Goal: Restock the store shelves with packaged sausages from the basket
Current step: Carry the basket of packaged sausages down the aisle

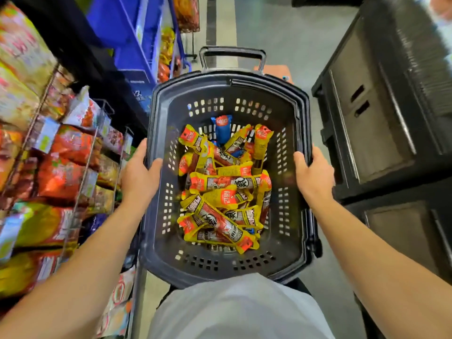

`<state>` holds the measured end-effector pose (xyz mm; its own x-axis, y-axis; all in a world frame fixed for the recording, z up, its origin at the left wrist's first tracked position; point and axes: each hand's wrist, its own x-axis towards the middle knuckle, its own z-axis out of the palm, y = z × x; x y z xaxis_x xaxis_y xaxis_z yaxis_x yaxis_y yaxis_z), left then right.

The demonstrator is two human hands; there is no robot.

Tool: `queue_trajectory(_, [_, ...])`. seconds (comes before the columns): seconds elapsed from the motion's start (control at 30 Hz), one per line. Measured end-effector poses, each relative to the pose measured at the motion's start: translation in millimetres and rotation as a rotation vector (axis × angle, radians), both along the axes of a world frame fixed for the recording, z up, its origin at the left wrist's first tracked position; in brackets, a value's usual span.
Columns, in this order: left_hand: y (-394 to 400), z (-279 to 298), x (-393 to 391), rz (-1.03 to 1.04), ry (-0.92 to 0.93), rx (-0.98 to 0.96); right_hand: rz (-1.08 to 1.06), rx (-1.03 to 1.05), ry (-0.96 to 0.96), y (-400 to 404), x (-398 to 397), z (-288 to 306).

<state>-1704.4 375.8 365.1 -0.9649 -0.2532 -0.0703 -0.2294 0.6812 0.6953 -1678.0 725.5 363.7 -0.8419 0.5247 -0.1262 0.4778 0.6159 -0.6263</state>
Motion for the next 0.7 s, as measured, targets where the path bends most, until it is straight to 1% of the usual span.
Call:
queue_trajectory(0.07, [14,5,-43,0.021,0.04,-0.054,0.002,-0.01,0.022,15,-47,6])
queue_trajectory(0.17, [29,9,-100,0.01,0.068,0.003,0.007,-0.019,0.039,32,-109,14])
queue_trajectory(0.23, [36,11,-139,0.017,0.058,0.039,0.005,-0.022,0.051,39,-147,15])
queue_trajectory(0.4, [42,-4,-239,0.034,0.02,0.022,0.017,0.009,0.049,43,-247,4])
queue_trajectory(0.53, [35,-17,-342,0.073,-0.072,0.015,0.049,0.036,0.017,37,-349,-1])
queue_trajectory(0.6, [34,-16,-394,0.067,-0.076,0.031,0.026,0.053,0.004,32,-398,1])
queue_trajectory(0.7, [31,-8,-463,0.063,-0.068,0.03,-0.021,0.04,0.037,25,-458,1])
